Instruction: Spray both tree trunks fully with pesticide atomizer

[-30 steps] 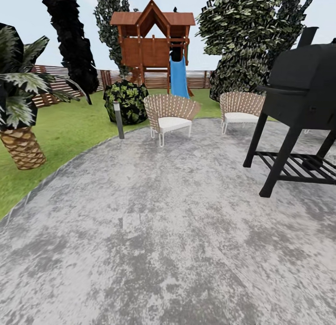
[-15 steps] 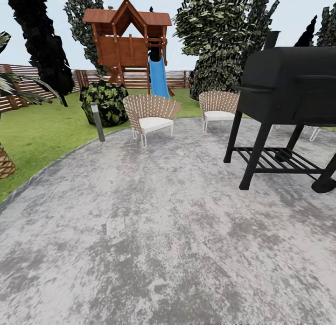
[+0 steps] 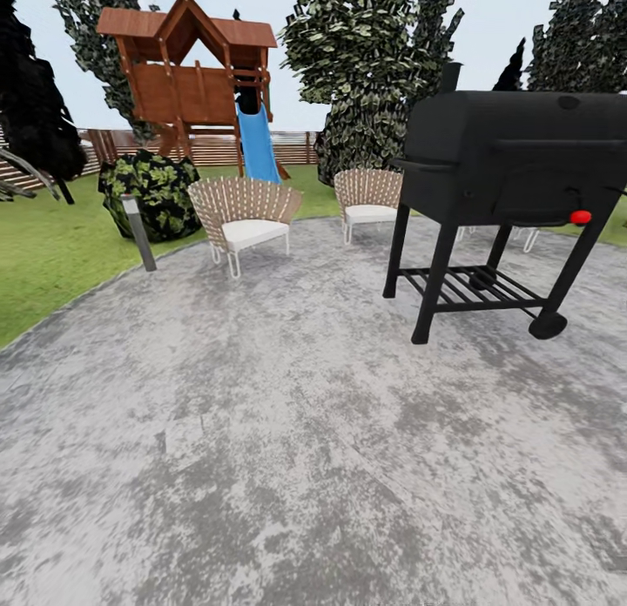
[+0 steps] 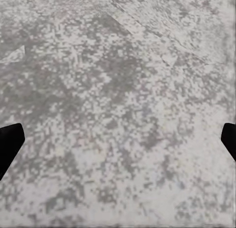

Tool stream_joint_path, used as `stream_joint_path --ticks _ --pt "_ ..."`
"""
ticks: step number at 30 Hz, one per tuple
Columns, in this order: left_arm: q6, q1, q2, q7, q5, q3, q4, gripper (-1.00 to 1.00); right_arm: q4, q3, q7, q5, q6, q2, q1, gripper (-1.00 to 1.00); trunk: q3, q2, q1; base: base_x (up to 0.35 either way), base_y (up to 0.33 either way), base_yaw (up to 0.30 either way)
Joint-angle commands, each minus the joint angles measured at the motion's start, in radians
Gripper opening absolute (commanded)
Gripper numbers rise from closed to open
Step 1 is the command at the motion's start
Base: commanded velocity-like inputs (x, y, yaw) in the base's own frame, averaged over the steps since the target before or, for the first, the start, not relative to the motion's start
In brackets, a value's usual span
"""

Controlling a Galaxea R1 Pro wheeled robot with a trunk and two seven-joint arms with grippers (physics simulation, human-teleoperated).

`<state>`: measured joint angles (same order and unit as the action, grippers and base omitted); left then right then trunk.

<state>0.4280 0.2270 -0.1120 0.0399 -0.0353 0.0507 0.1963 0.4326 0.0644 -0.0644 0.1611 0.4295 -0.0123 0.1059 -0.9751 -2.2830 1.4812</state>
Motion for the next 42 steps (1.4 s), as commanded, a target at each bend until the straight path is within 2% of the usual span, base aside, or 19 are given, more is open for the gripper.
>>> stream_joint_path --ticks 1,42 --pt "0.000 0.000 0.000 0.000 0.000 0.000 0.000 1.00 0.000 0.000 0.000 0.000 0.000 0.000 0.000 1.00 0.000 0.000 0.000 0.000 0.000 -0.264" --pt "0.000 0.000 0.000 0.000 0.000 0.000 0.000 1.00 0.000 -0.001 0.000 0.000 0.000 0.000 0.000 1.00 0.000 0.000 0.000 0.000 0.000 -0.264"
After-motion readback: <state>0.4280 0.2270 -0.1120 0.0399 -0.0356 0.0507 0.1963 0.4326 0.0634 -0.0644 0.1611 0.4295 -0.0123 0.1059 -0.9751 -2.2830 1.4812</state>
